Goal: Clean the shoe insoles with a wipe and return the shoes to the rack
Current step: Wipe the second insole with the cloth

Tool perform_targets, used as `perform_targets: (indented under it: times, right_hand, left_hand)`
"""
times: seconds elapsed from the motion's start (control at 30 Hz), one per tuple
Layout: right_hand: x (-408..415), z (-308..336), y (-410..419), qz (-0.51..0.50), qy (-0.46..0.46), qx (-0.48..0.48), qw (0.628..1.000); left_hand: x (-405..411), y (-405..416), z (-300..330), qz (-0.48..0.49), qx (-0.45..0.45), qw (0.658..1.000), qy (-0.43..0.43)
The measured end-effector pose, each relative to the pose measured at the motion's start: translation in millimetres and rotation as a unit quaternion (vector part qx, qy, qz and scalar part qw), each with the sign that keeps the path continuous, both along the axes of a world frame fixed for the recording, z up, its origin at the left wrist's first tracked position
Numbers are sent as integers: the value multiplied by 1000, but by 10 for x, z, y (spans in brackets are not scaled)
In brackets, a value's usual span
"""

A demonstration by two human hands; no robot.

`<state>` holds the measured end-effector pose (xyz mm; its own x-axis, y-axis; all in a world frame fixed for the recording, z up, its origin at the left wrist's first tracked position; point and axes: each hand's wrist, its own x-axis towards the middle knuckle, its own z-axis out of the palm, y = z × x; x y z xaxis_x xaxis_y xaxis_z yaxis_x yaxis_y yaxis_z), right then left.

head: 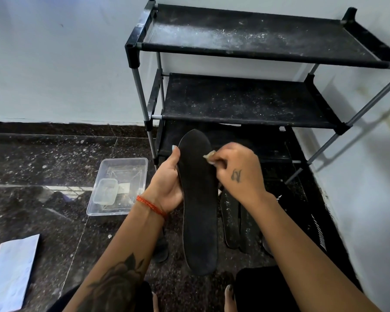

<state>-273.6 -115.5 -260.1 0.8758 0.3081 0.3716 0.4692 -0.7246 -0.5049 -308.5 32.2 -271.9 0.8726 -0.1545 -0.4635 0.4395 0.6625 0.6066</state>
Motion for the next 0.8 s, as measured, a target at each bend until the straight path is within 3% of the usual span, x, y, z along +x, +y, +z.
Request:
perform_targets:
  times: [0.1, 0.13, 0.2, 0.27, 0.43, 0.57, 0.8]
  right_hand:
    - [69, 85, -108, -111, 92, 93, 985]
    - [86, 136, -131, -136, 166, 181, 960]
    - [101, 223, -154, -131, 324, 359, 865]
    - [72, 249, -144, -97, 411, 401, 813]
    - [-53, 125, 31, -46, 447, 324, 833]
    - [2, -80, 101, -90, 416, 280, 861]
    - [122, -795, 263, -142, 453, 229, 850]
  left_hand:
    - [-10, -8, 7, -11, -17, 1000, 6]
    - [-9, -3, 5, -5, -16, 1000, 8]
    - [-9, 4, 7, 13, -15, 1000, 8]
    - [-7, 2, -2, 27, -4, 1000, 10]
    - [-32, -31, -45, 44, 28, 998, 18]
    - [-100, -41, -161, 46, 42, 997, 36]
    - [-106, -68, -910, 115, 202, 960, 156]
